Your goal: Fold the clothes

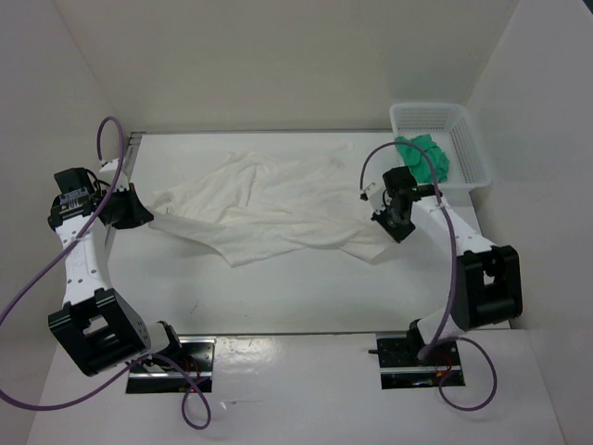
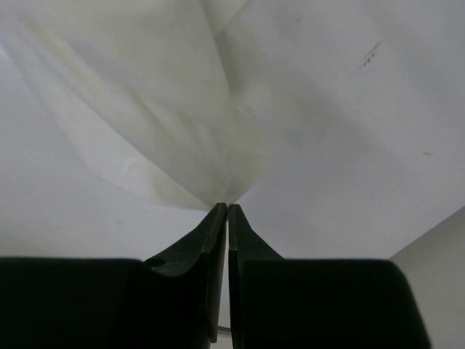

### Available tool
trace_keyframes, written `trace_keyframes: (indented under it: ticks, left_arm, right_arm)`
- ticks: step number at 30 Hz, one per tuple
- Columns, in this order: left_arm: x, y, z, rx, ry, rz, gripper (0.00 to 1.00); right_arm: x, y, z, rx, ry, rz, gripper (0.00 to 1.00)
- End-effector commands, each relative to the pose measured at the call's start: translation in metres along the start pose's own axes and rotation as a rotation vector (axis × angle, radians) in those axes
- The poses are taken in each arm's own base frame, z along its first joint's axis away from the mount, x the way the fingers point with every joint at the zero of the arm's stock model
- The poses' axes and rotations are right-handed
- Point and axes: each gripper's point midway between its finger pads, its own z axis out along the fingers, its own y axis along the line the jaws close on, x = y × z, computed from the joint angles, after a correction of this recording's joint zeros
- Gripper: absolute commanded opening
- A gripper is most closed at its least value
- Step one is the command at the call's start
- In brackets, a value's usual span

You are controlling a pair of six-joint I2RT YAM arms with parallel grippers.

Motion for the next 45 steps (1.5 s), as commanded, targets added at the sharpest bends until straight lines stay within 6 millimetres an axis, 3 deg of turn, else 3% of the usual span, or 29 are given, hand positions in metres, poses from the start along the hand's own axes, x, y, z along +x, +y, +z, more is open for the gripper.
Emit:
trace_keyframes:
  ticks: [1,4,9,10,14,18,23,30,34,39,45]
  left_arm:
    - [0.0,-0.006,-0.001,0.024,-0.013,0.016,0.0]
    - [0.0,-0.006,-0.001,0.024,-0.013,0.016,0.0]
    - [0.0,-0.006,-0.001,0.024,-0.013,0.016,0.0]
    - [0.0,-0.006,-0.001,0.024,-0.013,0.016,0.0]
    - [0.0,-0.006,-0.001,0.024,-0.013,0.016,0.0]
    - [0.0,-0.006,-0.001,0.024,-0.013,0.016,0.0]
    - [0.0,-0.006,-0.001,0.024,-0.013,0.016,0.0]
    - [0.001,-0.005,0.001,0.026,-0.006,0.011,0.0]
    - [0.001,-0.005,0.001,0.026,-0.006,0.011,0.0]
    - [0.003,-0.004,0.003,0.028,0.002,0.006,0.0]
    - [0.003,-0.004,0.003,0.028,0.002,0.006,0.0]
  right_arm:
    - [0.011,-0.034,0.025,0.053,0.056,0.04,0.13]
    - [0.013,-0.053,0.039,0.09,0.084,0.102,0.17]
    - [0.009,-0.055,0.042,0.084,0.094,0.124,0.45]
    - [0.004,-0.053,0.038,0.083,0.073,0.117,0.46]
    - [-0.025,-0.039,0.004,0.046,-0.085,0.088,0.47]
    - [-0.03,-0.021,-0.007,0.01,-0.125,0.021,0.44]
    - [-0.026,-0.005,-0.001,-0.053,-0.12,-0.012,0.41]
    - [-0.025,-0.002,0.016,-0.065,-0.088,-0.02,0.4]
    - [-0.023,0.008,0.027,-0.091,-0.06,-0.042,0.48]
    - [-0.028,0.036,0.036,-0.126,-0.044,-0.116,0.56]
    - [-0.032,0.029,0.049,-0.078,-0.03,-0.125,0.58]
